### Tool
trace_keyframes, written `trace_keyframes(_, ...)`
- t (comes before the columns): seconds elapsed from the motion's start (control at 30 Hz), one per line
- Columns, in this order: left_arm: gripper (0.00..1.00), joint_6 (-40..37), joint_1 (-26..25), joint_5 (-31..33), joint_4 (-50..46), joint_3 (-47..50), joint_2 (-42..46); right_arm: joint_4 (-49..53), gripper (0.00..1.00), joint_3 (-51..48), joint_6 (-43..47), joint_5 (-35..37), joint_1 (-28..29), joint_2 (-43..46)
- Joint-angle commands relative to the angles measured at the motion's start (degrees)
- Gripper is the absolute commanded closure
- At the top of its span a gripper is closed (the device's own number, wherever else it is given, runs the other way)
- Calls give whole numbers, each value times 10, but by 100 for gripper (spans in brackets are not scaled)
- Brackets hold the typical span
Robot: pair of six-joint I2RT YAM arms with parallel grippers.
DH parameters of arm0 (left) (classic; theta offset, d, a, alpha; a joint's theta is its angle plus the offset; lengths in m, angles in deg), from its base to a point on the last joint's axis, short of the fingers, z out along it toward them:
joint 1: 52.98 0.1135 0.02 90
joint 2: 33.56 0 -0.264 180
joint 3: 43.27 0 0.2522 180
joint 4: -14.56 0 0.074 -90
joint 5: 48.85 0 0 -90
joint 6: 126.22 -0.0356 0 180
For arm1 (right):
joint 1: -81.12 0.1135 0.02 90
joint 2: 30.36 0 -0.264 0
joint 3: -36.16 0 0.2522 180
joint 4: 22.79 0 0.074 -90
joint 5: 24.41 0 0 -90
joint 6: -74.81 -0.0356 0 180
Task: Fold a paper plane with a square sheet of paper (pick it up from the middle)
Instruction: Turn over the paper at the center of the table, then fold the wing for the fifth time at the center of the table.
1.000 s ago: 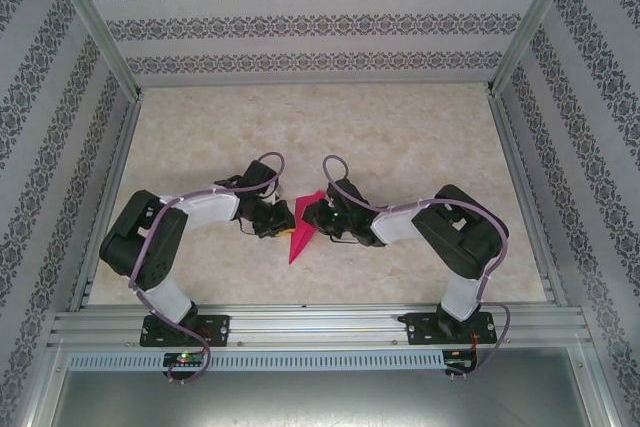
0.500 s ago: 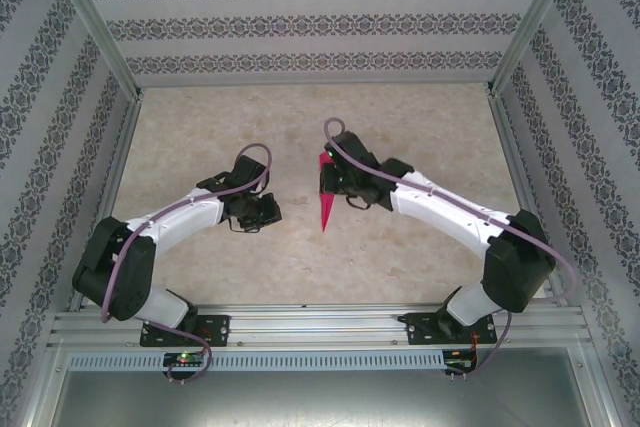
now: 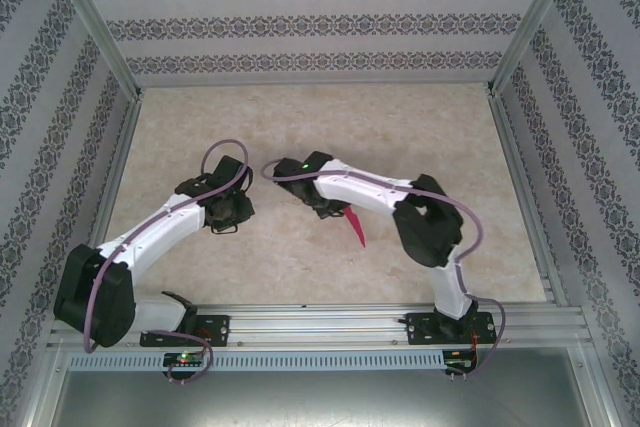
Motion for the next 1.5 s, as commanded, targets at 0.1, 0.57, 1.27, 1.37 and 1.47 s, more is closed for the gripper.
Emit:
trace_keyframes(0.1, 84, 37, 17, 85, -85, 2, 33, -25, 79, 63, -13, -108, 31, -64)
trace_keyframes(0.57, 80, -11, 25, 1, -17, 12, 33, -622, 31, -397, -95, -524, -76, 306)
trace_keyframes(1.27, 71, -45, -32, -238, 127, -7, -92, -842, 75, -588, -166, -579, -148, 225)
trace_keyframes(1.37, 66, -32, -36, -260, 154, -3, -101, -913, 75, -615, -201, -593, -153, 193)
trace_keyframes(1.47, 59, -25, -37, -267, 165, -3, -105, -975, 75, -650, -239, -579, -160, 175)
